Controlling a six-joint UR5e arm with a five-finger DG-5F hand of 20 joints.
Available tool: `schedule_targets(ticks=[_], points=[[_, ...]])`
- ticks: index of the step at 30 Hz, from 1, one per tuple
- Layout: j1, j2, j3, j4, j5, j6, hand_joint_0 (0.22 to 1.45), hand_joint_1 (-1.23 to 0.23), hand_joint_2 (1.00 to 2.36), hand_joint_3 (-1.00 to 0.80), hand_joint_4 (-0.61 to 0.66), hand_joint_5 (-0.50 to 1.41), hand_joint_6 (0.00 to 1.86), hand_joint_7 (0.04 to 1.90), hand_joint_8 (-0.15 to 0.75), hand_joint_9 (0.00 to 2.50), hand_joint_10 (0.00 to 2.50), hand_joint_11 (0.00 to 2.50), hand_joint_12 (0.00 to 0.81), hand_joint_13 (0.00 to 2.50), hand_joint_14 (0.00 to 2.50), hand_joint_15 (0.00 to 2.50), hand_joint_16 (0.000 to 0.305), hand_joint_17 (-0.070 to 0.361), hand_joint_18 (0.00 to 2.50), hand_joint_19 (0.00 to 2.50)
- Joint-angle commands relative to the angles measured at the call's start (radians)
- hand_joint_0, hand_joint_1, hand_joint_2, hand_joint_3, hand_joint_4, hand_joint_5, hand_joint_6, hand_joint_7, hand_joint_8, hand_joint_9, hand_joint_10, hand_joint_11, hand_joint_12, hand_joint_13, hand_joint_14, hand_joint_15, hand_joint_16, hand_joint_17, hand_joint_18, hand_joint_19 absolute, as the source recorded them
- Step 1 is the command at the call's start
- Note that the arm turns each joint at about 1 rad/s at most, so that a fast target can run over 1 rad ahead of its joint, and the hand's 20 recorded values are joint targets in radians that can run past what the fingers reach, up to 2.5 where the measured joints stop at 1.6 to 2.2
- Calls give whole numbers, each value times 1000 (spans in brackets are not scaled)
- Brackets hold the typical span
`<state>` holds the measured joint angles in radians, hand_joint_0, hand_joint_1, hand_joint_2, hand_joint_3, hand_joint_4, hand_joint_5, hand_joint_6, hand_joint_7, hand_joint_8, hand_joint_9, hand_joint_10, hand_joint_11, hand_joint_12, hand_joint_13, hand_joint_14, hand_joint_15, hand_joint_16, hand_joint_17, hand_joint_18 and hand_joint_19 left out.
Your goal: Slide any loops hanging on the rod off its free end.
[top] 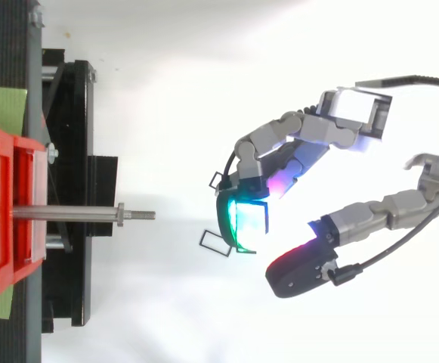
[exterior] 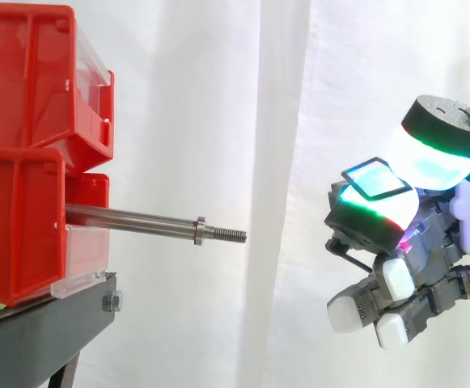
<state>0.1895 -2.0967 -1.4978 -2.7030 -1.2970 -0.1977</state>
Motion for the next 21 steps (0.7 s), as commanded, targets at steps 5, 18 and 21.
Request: schedule_targets(ticks=[5,18,21], points=[[-1,0,1,0,-1,-2,564,-824,1031,-15,-55,-103,908,1246,283,1065,13,355,307,755,2,64,44,99,791,231],[8,1,1,-89,54,23,562,-817,1028,-18,-42,-102,908,1229,284,1094,13,353,302,761,2,63,43,97,801,229],[13,1,1,-112,61,17,561,-813,1029,-20,-40,-102,909,1217,288,1095,14,361,301,764,1,63,43,97,804,232]])
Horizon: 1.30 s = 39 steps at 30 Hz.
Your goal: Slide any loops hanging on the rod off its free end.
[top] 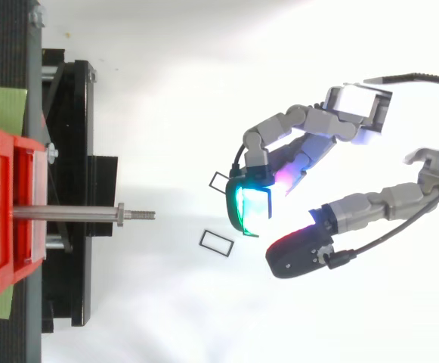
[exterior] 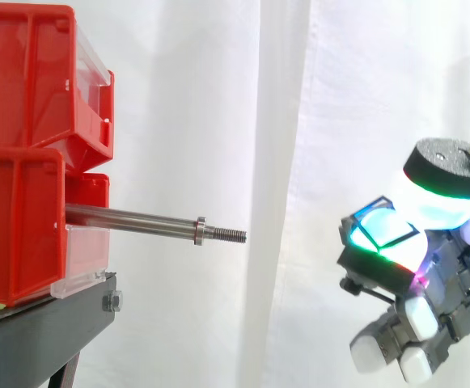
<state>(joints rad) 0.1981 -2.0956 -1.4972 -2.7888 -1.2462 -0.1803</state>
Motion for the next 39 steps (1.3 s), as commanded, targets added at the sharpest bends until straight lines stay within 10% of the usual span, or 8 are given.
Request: schedule_targets(ticks=[1,39], points=[[4,0,0,-25,8,-2,560,-813,1028,-15,-36,-101,909,1214,291,1097,13,357,304,766,3,57,44,99,810,226],[6,0,0,-28,11,-18,562,-808,1025,-14,-12,-94,907,1203,310,1121,12,355,316,802,2,69,47,107,854,217]])
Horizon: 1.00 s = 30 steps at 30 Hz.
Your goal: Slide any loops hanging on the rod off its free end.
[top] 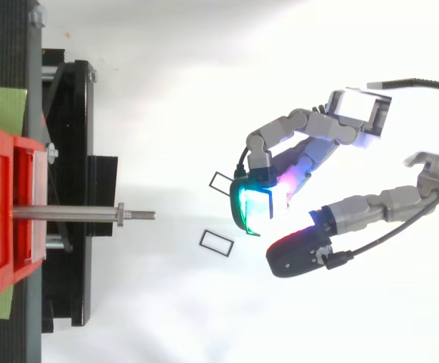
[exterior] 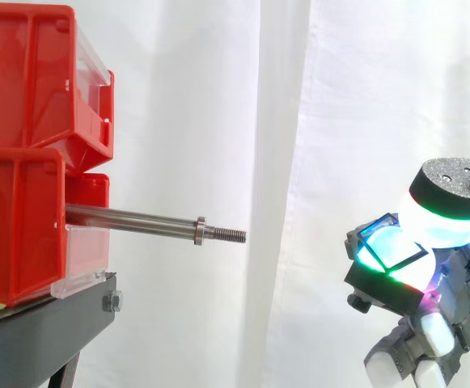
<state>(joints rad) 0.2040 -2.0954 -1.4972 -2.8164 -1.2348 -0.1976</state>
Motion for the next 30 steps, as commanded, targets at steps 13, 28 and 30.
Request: schedule_targets(ticks=[13,28,30], points=[[0,0,0,0,0,1,562,-806,1024,-7,-8,-92,906,1214,317,1136,13,357,321,820,2,73,48,108,864,228],[0,0,0,0,0,0,564,-807,1023,-10,-7,-92,907,1208,322,1147,13,361,326,834,3,76,49,110,881,218],[0,0,0,0,0,0,564,-808,1023,-10,-7,-92,907,1206,325,1146,15,359,325,836,2,73,49,110,883,214]])
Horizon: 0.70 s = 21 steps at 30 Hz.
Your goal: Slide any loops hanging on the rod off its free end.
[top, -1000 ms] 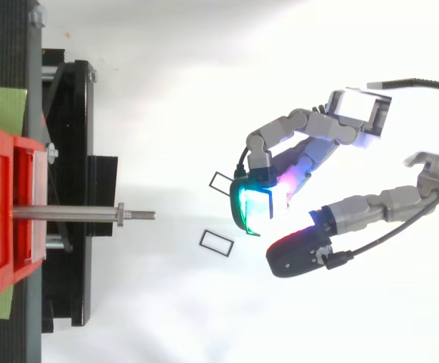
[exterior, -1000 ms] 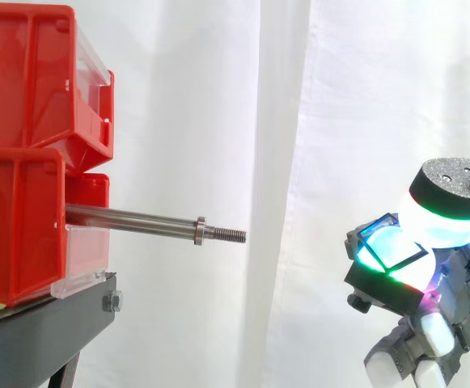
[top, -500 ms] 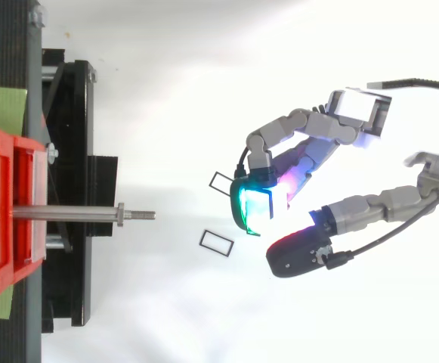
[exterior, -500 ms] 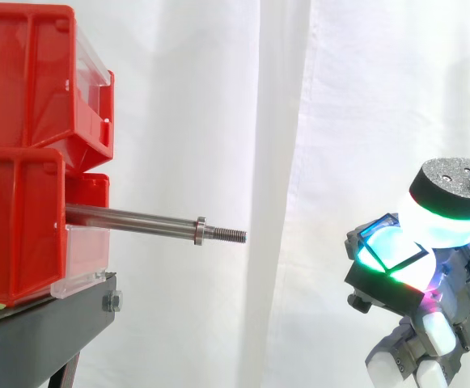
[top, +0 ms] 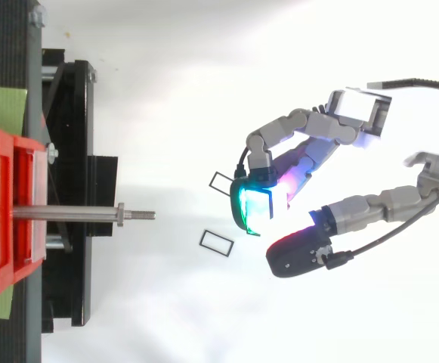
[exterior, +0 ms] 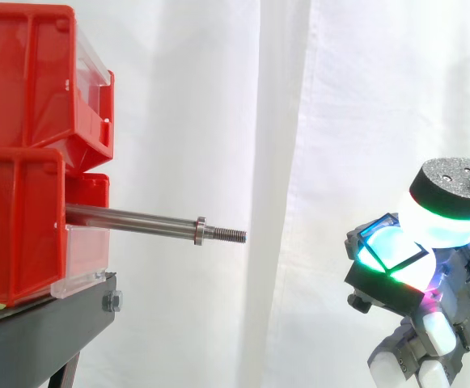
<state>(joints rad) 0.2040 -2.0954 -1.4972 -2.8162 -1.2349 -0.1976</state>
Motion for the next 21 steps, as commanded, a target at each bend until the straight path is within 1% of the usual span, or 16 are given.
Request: schedule_targets(ticks=[1,21], points=[[0,0,0,0,0,0,564,-808,1023,-10,-9,-92,907,1210,322,1147,14,360,326,835,3,76,49,110,882,221],[0,0,0,0,0,0,563,-802,1023,-13,-14,-93,908,1205,325,1147,13,364,324,835,1,81,49,110,881,221]])
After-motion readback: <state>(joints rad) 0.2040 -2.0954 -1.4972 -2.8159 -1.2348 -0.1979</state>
